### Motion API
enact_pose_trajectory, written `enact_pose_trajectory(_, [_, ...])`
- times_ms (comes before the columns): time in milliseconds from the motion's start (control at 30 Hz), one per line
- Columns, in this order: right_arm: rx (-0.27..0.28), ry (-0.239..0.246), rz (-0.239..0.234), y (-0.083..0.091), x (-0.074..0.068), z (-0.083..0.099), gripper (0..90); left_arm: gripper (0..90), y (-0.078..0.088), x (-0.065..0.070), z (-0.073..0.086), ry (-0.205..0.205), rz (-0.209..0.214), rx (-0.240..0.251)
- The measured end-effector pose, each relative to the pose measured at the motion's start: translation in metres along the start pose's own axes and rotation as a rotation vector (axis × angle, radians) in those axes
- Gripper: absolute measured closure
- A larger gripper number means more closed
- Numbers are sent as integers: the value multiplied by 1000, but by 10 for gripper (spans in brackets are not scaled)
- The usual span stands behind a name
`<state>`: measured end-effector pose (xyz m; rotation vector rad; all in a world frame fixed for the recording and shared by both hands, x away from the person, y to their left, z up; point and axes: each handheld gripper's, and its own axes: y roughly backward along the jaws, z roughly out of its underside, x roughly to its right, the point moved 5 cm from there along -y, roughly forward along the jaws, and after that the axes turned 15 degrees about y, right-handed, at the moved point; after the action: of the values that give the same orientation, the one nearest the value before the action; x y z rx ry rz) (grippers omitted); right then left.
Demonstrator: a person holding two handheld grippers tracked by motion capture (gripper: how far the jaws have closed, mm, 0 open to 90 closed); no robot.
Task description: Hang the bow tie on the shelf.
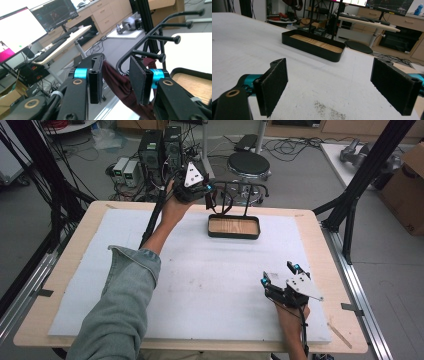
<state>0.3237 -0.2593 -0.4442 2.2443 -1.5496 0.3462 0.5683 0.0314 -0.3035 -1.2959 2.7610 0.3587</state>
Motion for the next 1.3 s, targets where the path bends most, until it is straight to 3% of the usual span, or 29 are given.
enact_pose_trajectory(167, [3, -4, 5, 0, 0, 0, 133, 590, 12, -2, -7, 7, 15, 21])
enact_pose_trajectory(433, [13, -5, 5, 0, 1, -1, 131, 529, 49, -6, -12, 9, 22, 45])
enact_pose_trajectory(500, [13, -11, 7, 0, 2, -1, 130, 507, 67, -11, -11, 36, 22, 49])
enact_pose_trajectory(733, [12, -21, 14, 0, 4, 0, 129, 441, 100, -19, -9, 109, 15, 62])
enact_pose_trajectory(967, [13, -22, 19, 0, 5, 0, 128, 394, 143, -21, 0, 148, 6, 64])
enact_pose_trajectory(1300, [7, -26, 21, 0, 5, 1, 128, 357, 182, -24, 21, 198, -15, 51])
